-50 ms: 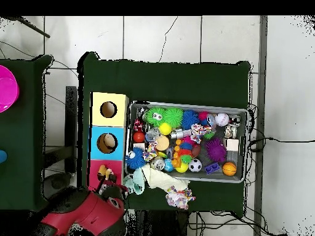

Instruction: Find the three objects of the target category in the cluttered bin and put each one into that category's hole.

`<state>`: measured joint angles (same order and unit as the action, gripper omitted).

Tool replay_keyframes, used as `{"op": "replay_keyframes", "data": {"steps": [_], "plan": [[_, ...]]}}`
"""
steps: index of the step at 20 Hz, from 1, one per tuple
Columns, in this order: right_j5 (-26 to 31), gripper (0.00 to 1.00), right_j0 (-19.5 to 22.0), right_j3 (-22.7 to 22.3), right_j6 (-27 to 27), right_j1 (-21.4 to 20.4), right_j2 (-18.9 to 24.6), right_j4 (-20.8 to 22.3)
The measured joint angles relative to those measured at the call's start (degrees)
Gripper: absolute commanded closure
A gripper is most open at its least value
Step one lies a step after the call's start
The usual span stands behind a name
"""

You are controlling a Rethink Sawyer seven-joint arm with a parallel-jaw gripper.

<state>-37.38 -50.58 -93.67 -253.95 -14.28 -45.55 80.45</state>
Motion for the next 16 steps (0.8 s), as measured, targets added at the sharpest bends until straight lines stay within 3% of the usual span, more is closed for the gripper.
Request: {"op": "replay_keyframes", "data": {"steps": [16], "plan": [[0.5, 1.00, 0.1, 0.1, 0.0, -0.2, 0.4, 1.0]]}}
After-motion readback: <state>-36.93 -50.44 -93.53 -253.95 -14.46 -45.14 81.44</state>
